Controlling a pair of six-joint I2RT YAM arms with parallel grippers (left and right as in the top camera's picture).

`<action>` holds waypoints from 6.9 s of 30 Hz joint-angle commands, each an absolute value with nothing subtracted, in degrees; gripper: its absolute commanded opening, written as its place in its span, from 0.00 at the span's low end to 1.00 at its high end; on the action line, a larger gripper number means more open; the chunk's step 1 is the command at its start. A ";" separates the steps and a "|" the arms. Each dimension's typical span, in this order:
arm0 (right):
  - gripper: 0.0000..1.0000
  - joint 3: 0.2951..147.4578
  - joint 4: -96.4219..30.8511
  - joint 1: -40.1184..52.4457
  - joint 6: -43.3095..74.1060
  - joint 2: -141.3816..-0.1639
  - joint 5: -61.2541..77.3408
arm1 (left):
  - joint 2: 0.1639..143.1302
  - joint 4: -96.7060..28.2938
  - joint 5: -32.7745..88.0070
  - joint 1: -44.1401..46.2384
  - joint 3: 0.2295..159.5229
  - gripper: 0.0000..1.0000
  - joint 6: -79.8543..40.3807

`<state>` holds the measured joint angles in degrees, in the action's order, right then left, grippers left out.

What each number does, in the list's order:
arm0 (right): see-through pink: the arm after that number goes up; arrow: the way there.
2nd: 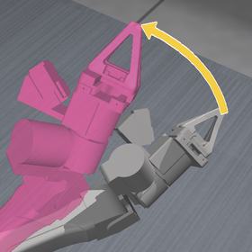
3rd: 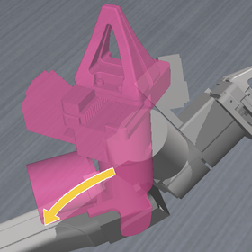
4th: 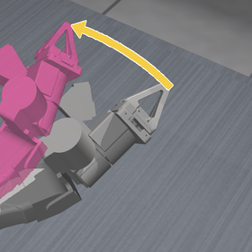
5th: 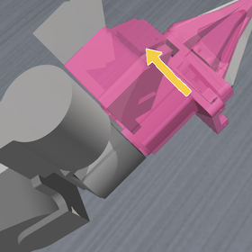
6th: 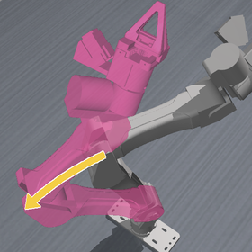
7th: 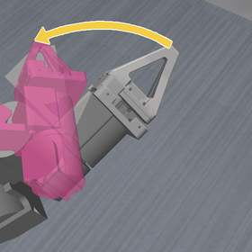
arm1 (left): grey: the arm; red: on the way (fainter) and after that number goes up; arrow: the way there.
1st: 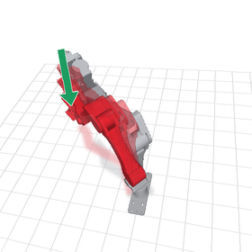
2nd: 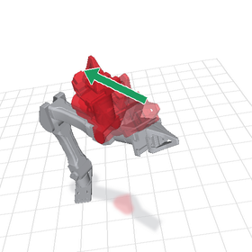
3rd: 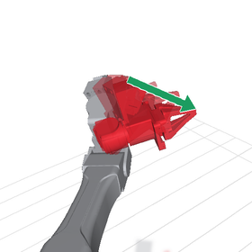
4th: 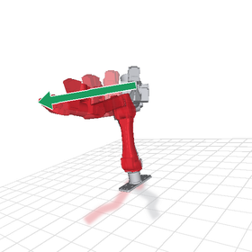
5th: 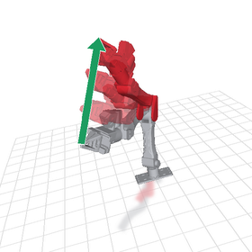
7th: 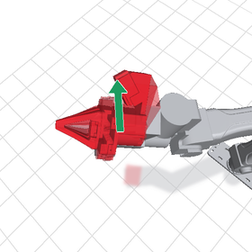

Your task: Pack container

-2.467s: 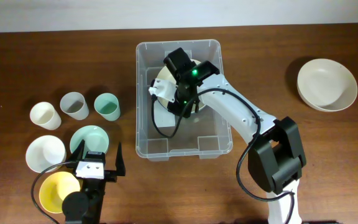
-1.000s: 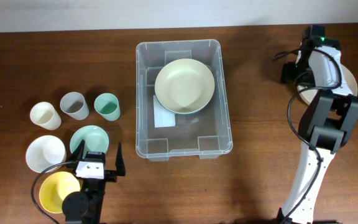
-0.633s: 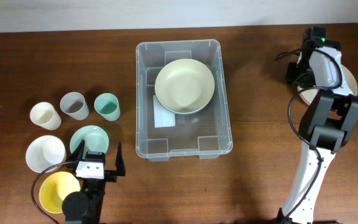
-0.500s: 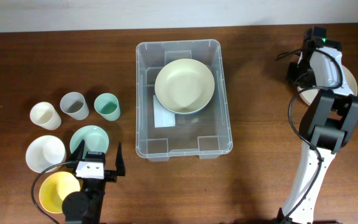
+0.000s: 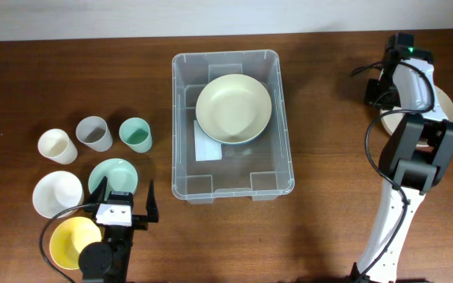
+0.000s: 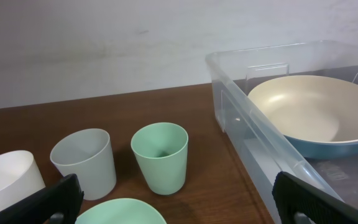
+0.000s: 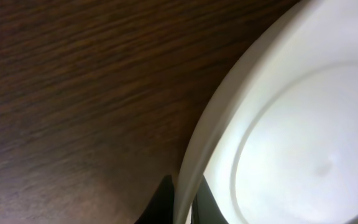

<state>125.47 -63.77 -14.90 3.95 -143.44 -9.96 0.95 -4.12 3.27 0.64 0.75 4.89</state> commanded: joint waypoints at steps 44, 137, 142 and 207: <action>0.25 116.20 -69.69 34.00 -46.70 -122.39 9.63 | 0.78 -4.34 4.29 0.71 0.54 1.00 5.19; 0.04 130.76 -53.71 16.45 -8.56 -135.70 6.76 | 0.78 -4.36 3.29 0.71 0.54 1.00 5.17; 0.04 130.54 -54.28 15.27 -8.54 -136.05 6.79 | 0.78 -4.36 3.29 0.71 0.54 1.00 5.19; 0.99 134.13 -96.31 -5.89 10.81 -109.95 -2.24 | 65.93 -52.47 -3.88 0.71 70.72 1.00 -9.80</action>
